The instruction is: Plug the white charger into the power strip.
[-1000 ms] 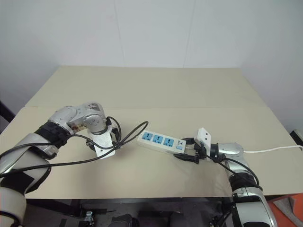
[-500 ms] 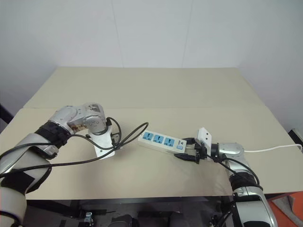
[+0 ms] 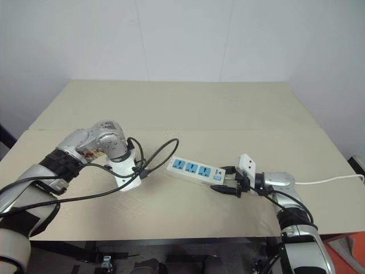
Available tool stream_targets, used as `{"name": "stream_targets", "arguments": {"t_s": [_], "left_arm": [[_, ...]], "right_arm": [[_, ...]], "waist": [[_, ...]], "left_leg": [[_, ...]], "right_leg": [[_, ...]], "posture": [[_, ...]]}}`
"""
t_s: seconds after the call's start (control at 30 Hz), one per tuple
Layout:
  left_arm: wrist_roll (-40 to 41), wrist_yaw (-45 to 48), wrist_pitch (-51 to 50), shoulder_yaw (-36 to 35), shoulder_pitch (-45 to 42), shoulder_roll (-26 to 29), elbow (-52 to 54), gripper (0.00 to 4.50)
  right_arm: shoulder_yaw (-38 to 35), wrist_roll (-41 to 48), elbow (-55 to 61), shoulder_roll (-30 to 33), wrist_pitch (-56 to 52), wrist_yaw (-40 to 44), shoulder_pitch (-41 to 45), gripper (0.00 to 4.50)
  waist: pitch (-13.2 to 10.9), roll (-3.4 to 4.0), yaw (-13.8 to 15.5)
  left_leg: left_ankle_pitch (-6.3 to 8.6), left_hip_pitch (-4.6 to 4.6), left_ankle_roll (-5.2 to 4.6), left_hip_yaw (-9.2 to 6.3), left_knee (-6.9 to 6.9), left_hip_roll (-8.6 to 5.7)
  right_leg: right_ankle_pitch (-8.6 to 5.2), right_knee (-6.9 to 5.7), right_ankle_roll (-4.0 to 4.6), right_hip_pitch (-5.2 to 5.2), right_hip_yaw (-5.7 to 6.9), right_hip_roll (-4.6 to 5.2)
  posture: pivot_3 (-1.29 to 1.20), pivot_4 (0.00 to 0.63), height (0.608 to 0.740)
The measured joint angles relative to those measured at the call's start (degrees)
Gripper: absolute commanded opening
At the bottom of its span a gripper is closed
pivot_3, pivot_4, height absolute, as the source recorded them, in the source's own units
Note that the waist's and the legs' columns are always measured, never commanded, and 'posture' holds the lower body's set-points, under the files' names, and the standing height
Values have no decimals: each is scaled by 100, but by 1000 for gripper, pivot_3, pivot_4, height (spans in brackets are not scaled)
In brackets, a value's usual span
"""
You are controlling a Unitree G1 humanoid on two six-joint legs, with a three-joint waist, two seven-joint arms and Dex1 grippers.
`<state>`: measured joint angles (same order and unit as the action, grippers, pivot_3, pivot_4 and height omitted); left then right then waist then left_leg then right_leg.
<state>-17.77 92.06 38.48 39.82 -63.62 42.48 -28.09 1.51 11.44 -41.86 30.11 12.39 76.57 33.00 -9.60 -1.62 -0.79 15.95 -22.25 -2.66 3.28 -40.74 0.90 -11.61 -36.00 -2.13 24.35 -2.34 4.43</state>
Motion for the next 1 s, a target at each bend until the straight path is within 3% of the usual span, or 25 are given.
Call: {"name": "stream_targets", "arguments": {"t_s": [0.17, 0.27, 0.37, 0.53, 0.7, 1.0], "left_arm": [[2417, 22, -1491, -583, -72, 159, 241, 1041], [3690, 14, -2476, -1414, -48, -185, 117, 1041], [4435, -106, -3275, -2317, 180, -568, -197, 1041], [4863, -273, -4097, -3028, 999, -939, -294, 1041], [5166, -478, -4930, -3488, 1255, -1190, -74, 1041], [4724, -392, -5062, -3434, 1686, -1392, 155, 1041]], "right_arm": [[0, 1, 0, 8, 0, 20, 4, 3424], [-2, 14, 1, 10, 0, 60, 8, 3424], [46, 3, -24, -6, 2, 212, 82, 3424], [195, -36, -273, -99, 153, 500, 322, 3424], [408, -135, -472, -396, 394, 697, 538, 3424], [465, -212, -676, -548, 648, 711, 645, 3424]], "waist": [[0, 0, -2], [0, 0, 1], [1, 2, -39], [-2, -2, -173], [-2, -3, -186], [-2, -2, -186]], "left_leg": [[0, -1, -1, -13, 0, 1], [0, 1, -1, -14, -1, -2], [0, 5, -1, -13, 2, -2], [0, -1, 0, -15, 1, 0], [1, 1, 1, -18, 2, 1], [1, 6, 5, -17, 2, 0]], "right_leg": [[0, -1, -1, 1, 1, 2], [-1, -2, -2, 0, 1, 2], [-1, -3, -2, 1, -1, 0], [-1, -3, -1, 4, 0, -2], [0, -4, 0, 5, 0, -2], [1, -6, 1, 2, -1, -2]], "posture": [[0, 150, 740], [0, 150, 740], [0, 150, 740], [0, 150, 740], [0, 150, 740], [0, 150, 740]]}}
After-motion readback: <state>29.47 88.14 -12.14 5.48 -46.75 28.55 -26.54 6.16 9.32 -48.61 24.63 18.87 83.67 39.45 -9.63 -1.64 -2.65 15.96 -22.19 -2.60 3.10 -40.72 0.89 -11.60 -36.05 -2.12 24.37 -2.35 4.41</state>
